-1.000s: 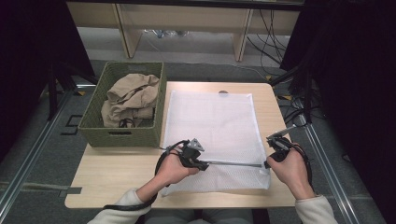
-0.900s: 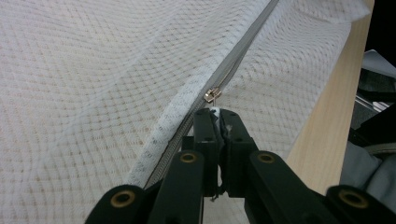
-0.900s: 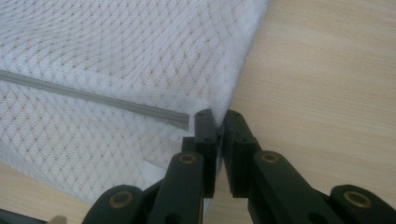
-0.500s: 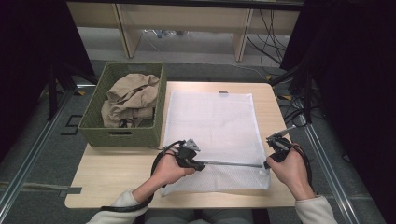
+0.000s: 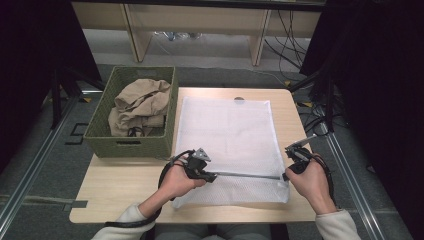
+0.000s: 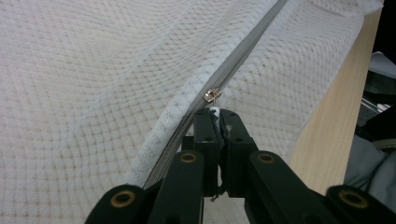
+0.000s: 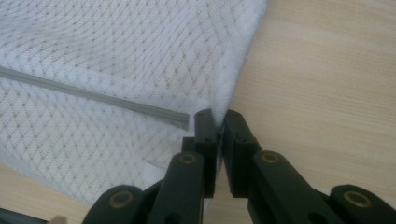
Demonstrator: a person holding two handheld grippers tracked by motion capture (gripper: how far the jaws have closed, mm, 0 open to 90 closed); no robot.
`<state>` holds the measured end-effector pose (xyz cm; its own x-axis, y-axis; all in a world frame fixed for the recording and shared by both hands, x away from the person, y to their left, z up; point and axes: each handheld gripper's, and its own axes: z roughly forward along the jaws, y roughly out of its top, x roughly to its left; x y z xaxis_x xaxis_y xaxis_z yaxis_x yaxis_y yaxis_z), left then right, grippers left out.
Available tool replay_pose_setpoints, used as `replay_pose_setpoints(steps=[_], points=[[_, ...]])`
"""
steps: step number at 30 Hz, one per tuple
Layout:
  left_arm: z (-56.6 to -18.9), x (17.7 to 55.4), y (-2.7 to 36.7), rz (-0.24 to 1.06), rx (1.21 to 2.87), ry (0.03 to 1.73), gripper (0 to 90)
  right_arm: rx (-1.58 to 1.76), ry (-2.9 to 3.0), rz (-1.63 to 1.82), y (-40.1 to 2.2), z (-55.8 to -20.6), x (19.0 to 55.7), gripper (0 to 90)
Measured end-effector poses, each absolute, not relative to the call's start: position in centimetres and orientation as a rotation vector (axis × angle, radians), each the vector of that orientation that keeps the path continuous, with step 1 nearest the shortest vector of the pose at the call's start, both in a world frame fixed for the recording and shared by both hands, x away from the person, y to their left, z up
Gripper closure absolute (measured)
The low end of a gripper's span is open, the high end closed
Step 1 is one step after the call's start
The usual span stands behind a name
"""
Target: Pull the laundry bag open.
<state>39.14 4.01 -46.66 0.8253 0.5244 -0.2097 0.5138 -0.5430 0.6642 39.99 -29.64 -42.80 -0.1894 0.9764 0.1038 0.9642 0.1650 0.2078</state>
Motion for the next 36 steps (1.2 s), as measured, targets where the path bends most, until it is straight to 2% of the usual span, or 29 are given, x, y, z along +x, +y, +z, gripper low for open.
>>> replay_pose_setpoints(steps=[36], points=[[-46.7, 38.8, 7.1, 0.026, 2.275, 0.777, 86.7, 1.988, 2.346, 0.350, -29.8, -42.9, 40.0, 86.2]])
